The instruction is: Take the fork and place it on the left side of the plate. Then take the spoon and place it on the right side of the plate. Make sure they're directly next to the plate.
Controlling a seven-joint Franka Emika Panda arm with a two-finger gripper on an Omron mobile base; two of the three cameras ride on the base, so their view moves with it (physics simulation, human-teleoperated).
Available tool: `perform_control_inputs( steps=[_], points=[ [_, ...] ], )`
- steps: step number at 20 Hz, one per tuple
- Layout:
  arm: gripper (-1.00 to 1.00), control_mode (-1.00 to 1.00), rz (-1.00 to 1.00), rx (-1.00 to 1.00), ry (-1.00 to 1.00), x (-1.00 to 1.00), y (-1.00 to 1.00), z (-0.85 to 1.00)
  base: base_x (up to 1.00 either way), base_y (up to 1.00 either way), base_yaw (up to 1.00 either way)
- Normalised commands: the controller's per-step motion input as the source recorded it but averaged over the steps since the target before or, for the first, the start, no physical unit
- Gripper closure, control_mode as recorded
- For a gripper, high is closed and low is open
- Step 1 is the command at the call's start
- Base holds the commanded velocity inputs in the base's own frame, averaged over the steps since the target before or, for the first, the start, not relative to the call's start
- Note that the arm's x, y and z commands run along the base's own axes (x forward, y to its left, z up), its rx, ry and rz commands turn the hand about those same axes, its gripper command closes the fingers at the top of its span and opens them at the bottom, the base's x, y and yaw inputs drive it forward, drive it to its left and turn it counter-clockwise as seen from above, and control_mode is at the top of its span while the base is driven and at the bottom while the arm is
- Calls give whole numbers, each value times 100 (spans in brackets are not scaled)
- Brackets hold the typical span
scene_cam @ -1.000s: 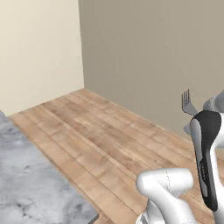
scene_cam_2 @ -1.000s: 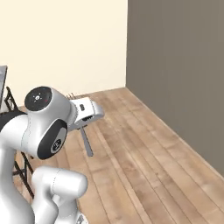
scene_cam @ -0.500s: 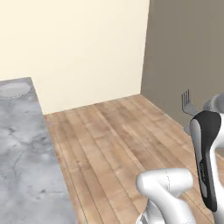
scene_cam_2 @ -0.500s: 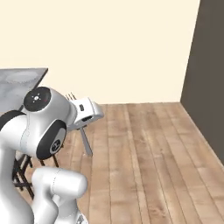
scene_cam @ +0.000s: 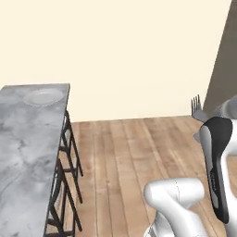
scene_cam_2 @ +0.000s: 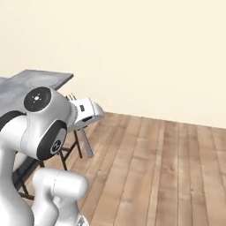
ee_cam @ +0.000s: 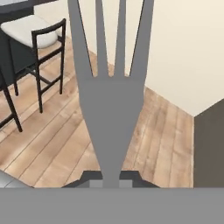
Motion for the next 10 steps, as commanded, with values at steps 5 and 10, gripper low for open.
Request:
perform_control_inputs(
  steps=[5,10],
  points=[
    [100,100,0,0,0,0,0,0,66,-65,49],
    [100,100,0,0,0,0,0,0,63,-58,48]
  ],
)
